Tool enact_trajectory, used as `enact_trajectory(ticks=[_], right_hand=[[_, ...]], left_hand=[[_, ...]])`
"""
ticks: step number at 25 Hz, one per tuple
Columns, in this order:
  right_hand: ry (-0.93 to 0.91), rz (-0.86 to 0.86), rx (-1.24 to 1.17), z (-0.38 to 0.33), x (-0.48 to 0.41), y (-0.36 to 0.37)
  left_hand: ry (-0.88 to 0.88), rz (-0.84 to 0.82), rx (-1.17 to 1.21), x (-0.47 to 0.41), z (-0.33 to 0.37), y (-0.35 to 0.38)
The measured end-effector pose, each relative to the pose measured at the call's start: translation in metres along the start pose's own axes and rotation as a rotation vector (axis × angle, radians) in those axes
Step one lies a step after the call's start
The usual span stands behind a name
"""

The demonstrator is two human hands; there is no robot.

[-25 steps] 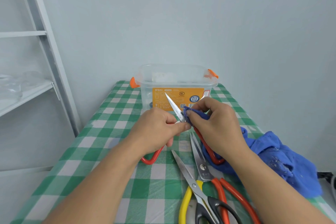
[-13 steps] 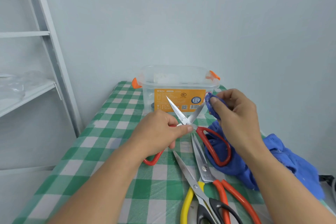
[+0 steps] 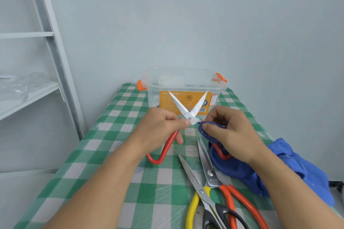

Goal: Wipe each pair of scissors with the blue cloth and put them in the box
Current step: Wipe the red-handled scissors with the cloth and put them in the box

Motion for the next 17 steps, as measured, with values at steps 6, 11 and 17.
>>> enact_trajectory(ticks=[6,11,17], right_hand=[[0.039,0.182,-0.283,-0.001,0.001,-0.013],[0.028,0.309,-0.305,-0.002,0.000,-0.016],[0.006,0.336,-0.320,-0.001,0.001,-0.010]], left_hand=[[-0.139,-0.127,0.876,0.000,0.001,-0.007],[-0.033,-0.232,1.230,-0.001,0.006,-0.007],[0.079,-0.087,1.090,-0.005,0.008,0.013]])
Point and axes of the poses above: each hand's wrist, its own x-axis away from the middle knuckle, its own y-axis out of the palm, z = x × y, the point moved 5 cm from there along -x, towards the middle knuckle, and after that the axes turned 6 degrees about x, right-handed, at the moved point
